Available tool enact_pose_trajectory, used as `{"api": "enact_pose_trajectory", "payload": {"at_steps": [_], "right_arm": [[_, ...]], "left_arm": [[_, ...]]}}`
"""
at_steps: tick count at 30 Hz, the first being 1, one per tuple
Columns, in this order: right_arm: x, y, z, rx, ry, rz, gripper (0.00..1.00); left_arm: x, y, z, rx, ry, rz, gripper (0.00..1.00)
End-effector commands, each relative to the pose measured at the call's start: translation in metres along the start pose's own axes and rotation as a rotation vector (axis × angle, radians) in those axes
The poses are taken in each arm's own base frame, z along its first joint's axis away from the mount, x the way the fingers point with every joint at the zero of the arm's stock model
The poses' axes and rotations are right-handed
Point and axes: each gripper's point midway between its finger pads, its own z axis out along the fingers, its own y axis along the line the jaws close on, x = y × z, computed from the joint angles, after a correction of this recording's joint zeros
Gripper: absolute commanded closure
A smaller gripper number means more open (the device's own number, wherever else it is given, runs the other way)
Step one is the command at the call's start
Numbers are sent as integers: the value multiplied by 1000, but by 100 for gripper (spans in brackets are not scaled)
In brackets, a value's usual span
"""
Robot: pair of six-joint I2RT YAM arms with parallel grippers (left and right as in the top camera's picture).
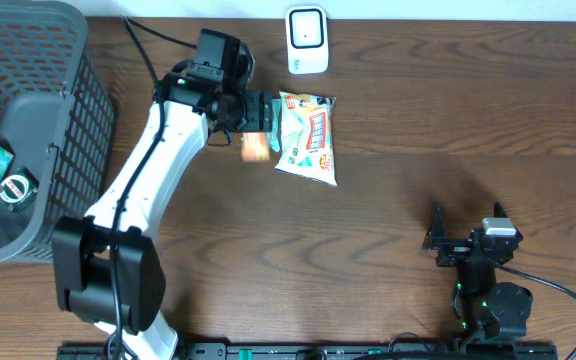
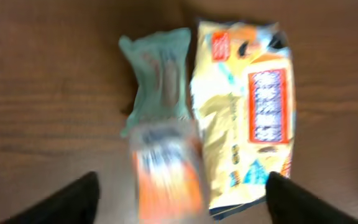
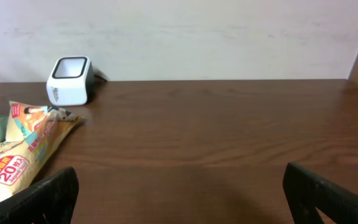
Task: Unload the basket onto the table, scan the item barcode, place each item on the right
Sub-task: 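Carry the Kleenex pack out and place it below the wipes, then return the left gripper into the basket toward a blue tissue pack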
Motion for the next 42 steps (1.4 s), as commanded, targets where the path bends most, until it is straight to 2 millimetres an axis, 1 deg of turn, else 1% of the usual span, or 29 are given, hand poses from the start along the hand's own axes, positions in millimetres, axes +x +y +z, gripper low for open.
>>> {"api": "enact_pose_trajectory", "payload": {"at_steps": [1,3,5,8,10,14,17,19,22,26,30,36,42], "right_arm": [[1,2,0,-7,1,-8,1],[1,2,0,-7,0,-8,1],[1,2,0,-7,1,-8,1],[1,2,0,-7,0,-8,1],[1,2,0,-7,0,-8,1],[1,2,0,-7,1,-8,1],[1,2,0,-7,1,-8,1],[1,2,0,-7,0,-8,1],[1,2,0,-7,1,-8,1],[1,2,0,-7,1,-8,1],[1,2,0,-7,1,-8,1],[1,2,0,-7,1,-8,1],[1,2,0,-7,0,-8,1]], "left_arm": [[0,6,-8,-21,-8,3,13],[-2,5,-17,-18,-24,1,11],[-5,2,-31,-12,-53,5,10],[-9,-3,-59,1,-109,13,9],[-9,-7,-81,11,-145,7,9],[2,-14,-128,33,-197,-38,9],[10,-17,-155,43,-231,-32,8],[18,-18,-170,47,-246,-29,8],[30,-18,-187,48,-252,-28,8],[44,-17,-197,44,-238,-30,8],[55,-13,-195,24,-193,-31,8],[52,3,-195,-63,-208,-41,8],[51,8,-196,-96,-218,-44,8]]}}
